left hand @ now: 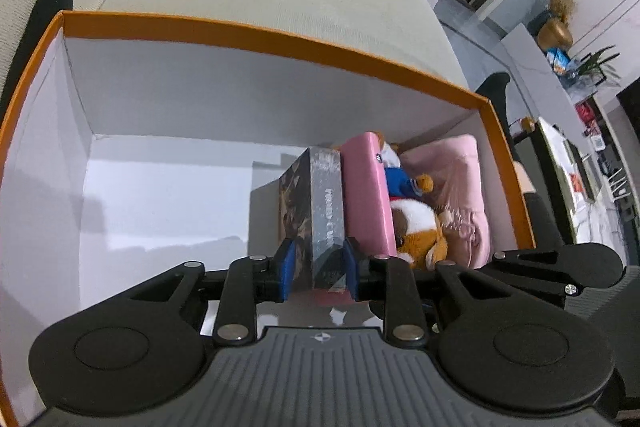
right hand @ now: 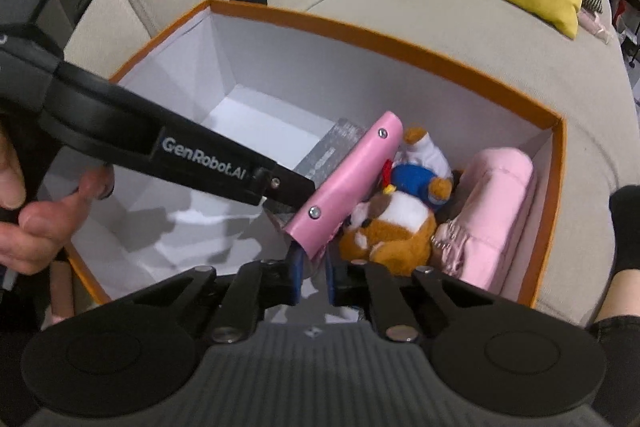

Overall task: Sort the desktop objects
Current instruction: 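Lower both items into the box and open both grippers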

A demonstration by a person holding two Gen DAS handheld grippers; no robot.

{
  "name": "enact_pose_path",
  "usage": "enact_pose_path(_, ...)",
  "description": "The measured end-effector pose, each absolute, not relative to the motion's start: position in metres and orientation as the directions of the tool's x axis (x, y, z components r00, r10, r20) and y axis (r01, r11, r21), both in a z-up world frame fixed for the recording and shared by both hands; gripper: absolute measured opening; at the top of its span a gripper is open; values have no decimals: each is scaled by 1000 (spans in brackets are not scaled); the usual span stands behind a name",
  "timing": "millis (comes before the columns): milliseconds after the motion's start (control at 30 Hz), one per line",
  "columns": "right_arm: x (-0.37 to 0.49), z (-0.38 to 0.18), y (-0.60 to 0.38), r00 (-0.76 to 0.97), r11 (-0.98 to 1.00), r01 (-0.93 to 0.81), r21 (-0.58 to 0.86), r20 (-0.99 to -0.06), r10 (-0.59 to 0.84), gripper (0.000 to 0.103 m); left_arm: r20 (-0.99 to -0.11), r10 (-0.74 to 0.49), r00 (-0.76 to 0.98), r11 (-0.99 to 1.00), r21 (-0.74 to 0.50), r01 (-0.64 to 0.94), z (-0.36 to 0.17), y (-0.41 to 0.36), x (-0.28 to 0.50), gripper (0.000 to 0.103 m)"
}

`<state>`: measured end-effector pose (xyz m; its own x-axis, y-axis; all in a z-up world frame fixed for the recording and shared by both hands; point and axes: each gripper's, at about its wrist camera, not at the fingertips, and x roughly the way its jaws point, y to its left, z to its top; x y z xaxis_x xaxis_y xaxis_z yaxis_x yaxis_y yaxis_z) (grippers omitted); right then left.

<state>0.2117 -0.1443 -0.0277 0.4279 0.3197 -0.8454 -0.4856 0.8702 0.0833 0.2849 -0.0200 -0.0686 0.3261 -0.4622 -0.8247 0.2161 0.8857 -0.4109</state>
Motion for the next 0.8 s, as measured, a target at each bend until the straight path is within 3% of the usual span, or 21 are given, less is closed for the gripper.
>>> enact_pose_path(667, 213, -26, -142, 437, 856, -512, 70, -837, 330, 11, -810, -456, 368, 890, -420, 178, -68, -23, 295, 22)
enact_pose_path(800, 218, -28, -146, 438, 855, -512, 82, -832, 342, 19, -814, -446, 373, 895, -405, 185, -62, -20, 288, 22)
